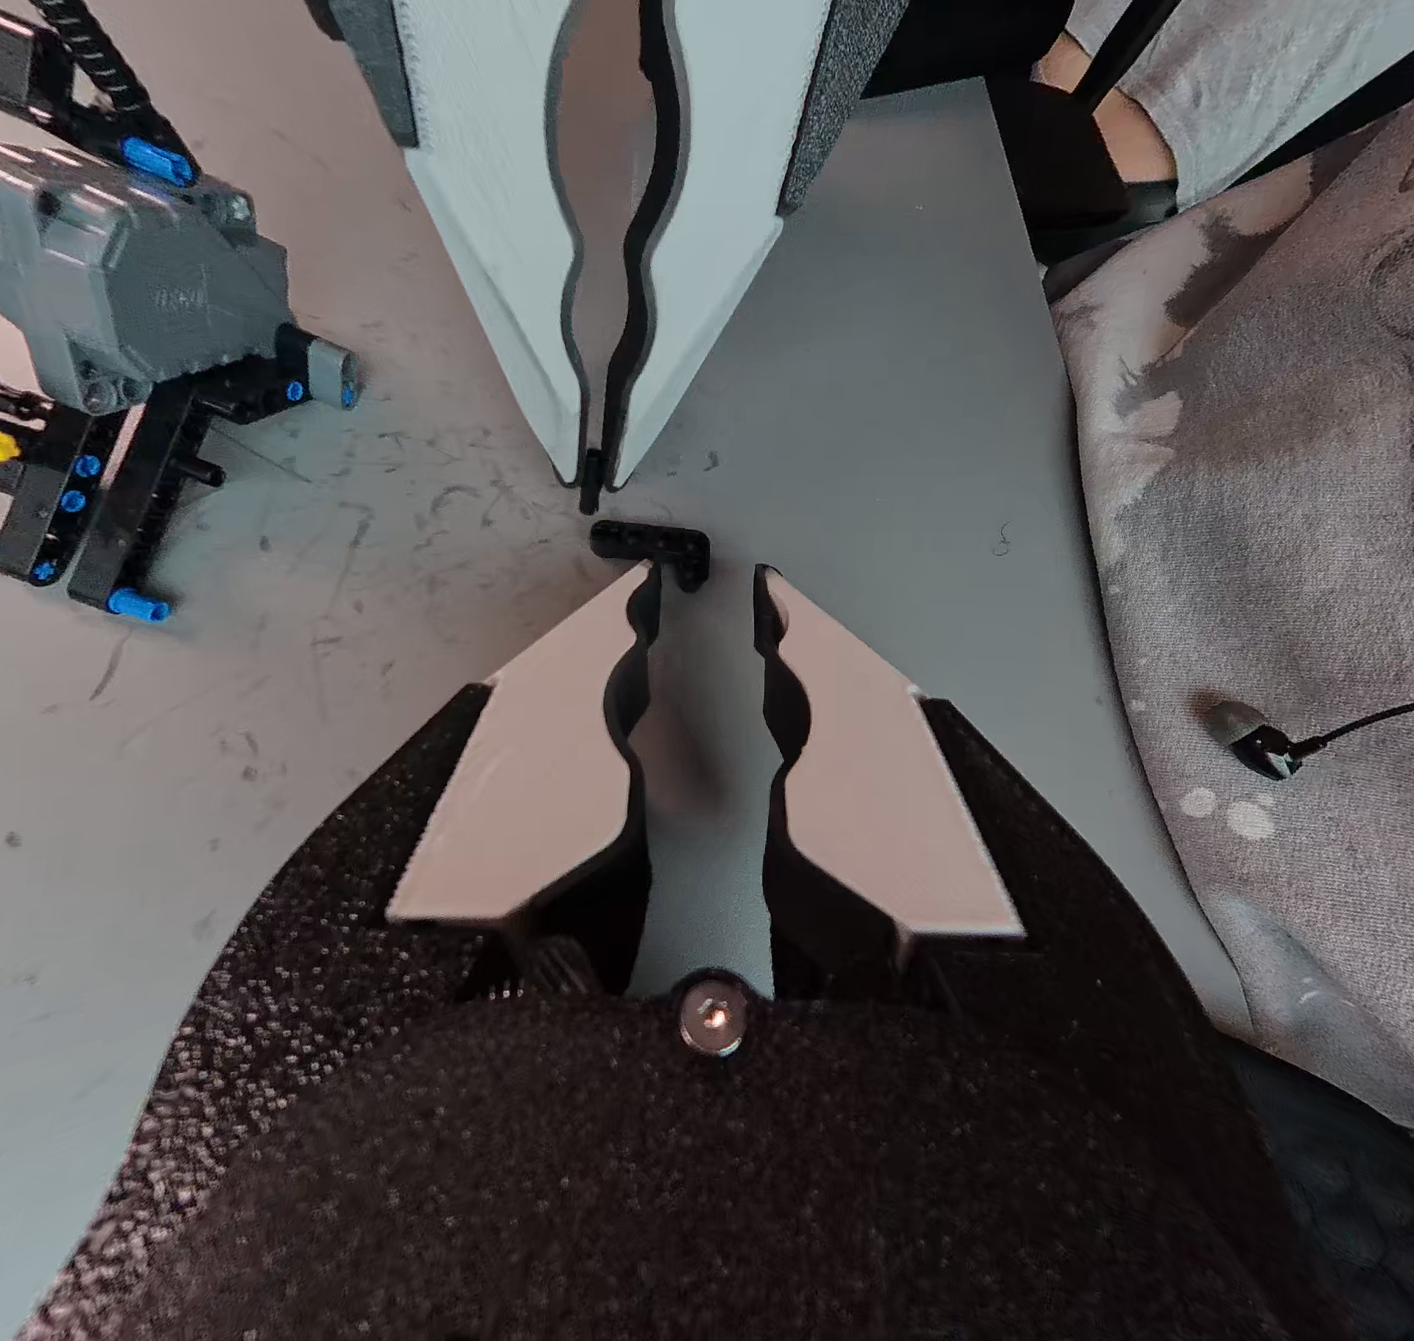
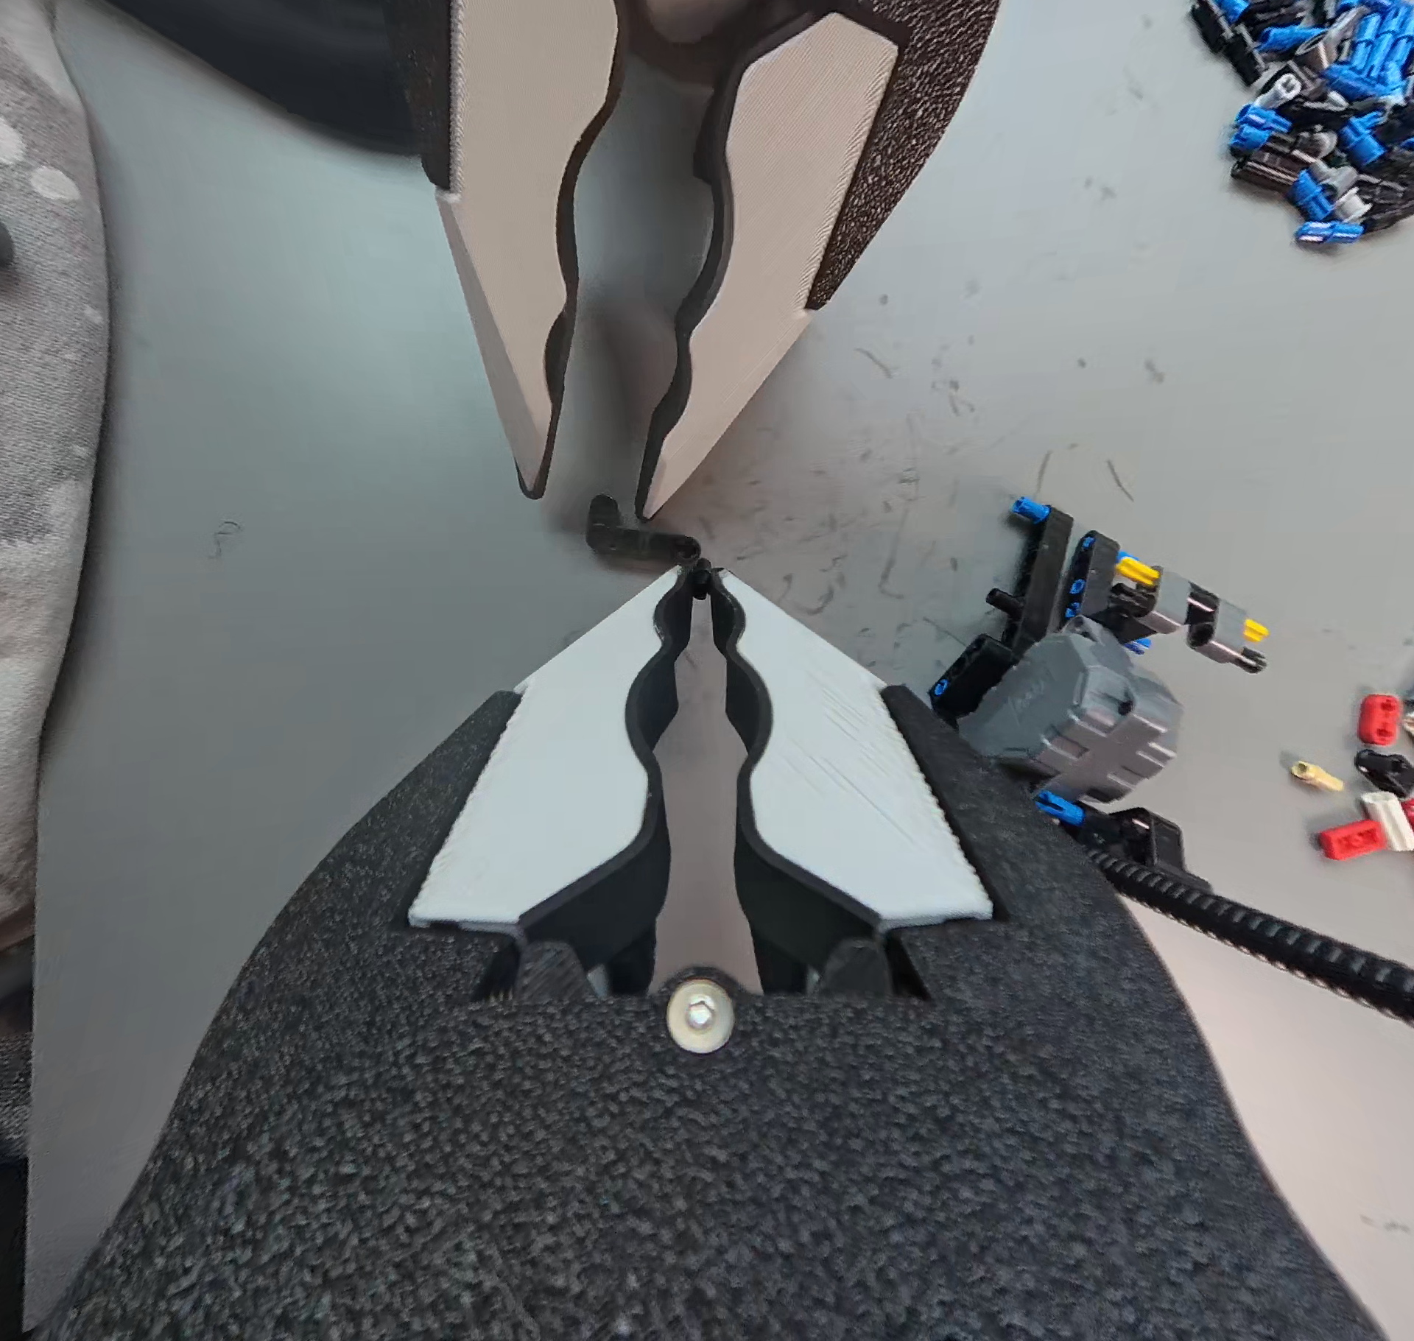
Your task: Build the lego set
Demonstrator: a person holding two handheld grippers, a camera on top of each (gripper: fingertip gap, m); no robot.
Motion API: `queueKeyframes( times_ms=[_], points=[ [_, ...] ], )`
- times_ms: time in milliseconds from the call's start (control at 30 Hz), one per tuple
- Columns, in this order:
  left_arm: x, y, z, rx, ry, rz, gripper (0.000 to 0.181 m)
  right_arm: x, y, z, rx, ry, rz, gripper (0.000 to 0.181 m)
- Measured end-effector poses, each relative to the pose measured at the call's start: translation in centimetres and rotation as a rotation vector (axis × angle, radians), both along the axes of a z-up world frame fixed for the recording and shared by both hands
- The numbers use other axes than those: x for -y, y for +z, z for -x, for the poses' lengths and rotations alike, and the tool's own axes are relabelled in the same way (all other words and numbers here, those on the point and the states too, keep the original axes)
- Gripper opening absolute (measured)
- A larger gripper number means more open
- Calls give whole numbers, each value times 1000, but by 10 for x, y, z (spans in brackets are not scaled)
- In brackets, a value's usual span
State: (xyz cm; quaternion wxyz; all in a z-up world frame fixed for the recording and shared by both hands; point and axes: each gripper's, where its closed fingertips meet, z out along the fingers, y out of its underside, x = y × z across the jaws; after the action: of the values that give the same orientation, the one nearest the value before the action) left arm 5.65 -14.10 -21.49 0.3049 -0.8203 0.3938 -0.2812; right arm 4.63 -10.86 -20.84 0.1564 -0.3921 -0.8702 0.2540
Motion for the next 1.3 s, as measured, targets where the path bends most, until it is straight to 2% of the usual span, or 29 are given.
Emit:
queueKeyframes(
  times_ms=[33,200,333,833,1300],
  points=[
    [0,2,2,9,10,-6,23,1,3,0,-6,2,2,5],
    [2,-1,15,-17,50,-25,21,18,10,-8,40,59,-5,5],
    [9,-6,15,-49,39,-39,22,32,5,-6,122,128,-86,4],
    [14,2,32,-19,100,-85,22,30,-3,-3,335,241,-350,4],
    [13,7,41,14,131,-95,21,31,-3,-3,457,257,-346,4]
  ],
)
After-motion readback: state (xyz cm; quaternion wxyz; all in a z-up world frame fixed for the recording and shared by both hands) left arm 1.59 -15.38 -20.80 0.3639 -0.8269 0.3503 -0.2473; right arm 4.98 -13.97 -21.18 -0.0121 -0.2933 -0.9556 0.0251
